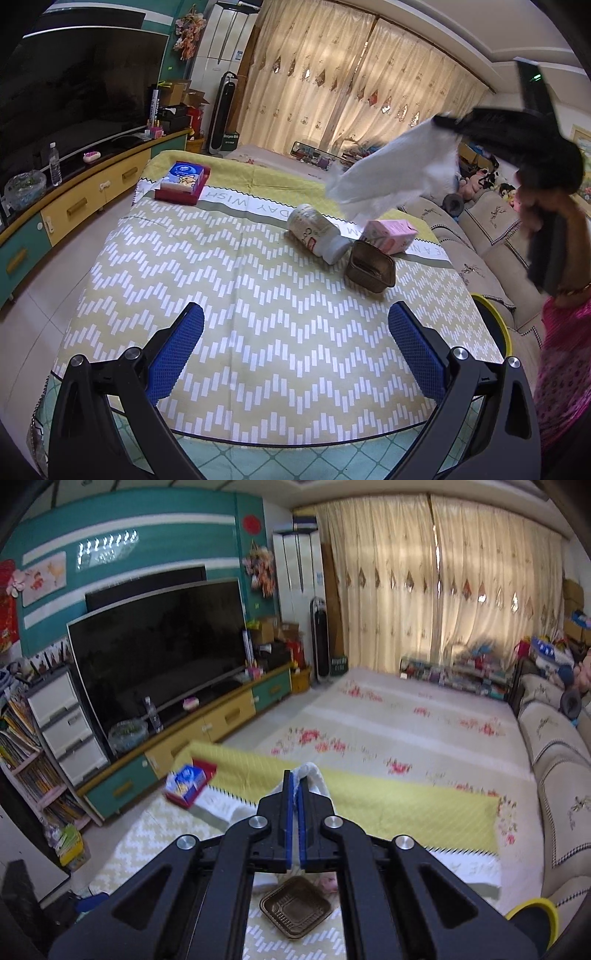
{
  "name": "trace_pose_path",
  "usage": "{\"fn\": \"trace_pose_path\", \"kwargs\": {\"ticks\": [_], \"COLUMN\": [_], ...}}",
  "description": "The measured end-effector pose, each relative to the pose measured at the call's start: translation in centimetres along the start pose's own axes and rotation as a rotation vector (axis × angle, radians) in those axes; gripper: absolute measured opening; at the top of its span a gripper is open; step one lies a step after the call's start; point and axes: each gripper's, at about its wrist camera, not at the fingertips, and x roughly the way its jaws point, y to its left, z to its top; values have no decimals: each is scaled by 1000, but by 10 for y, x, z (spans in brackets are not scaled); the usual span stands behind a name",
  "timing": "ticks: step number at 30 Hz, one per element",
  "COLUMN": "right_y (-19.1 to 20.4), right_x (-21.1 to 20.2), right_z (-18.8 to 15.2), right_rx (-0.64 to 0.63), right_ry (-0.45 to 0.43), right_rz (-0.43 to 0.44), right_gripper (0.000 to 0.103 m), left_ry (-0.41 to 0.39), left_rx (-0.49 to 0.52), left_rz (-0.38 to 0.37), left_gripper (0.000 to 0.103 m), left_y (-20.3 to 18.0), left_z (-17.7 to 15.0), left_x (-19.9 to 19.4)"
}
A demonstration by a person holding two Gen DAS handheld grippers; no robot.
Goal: Collect trash
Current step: 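Carry the white tissue over the bin with the right tool and release it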
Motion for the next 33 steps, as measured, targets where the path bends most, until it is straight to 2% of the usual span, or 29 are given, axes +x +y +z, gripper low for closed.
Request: {"fn": "trace_pose_path", "kwargs": {"ticks": [7,13,20,27,28,29,31,33], "right_y": [-35,-94,-180,-252,-260,-267,-279,-282], "right_x": [-69,-115,-139,-129,-124,-120,-117,-113], "right_z": [11,-14,-73,-130,-137,-144,-159,-166], "right_rx": [-7,33,140,253,258,264,291,293], "right_ry": [-87,-83,11,135,166,191,201,207], "right_rz": [-90,-231,-401,-511,-536,-555,-577,-586], "right_gripper": [2,2,2,2,7,23,44,48], "left_ry": [15,30,54,86,91,94,101,108], "left_rx": [35,69,102,148,157,163,175,186], "left_rz": [-18,-39,-62,-87,-91,-93,-94,-90], "left_gripper": [98,98,98,98,98,98,98,98], "left_y": [-17,-37,-61,-91,-96,-98,-105,-110], "left_z": [0,-2,-4,-7,-8,-8,-9,-9], "left_x": [4,9,20,33,35,36,39,43]}}
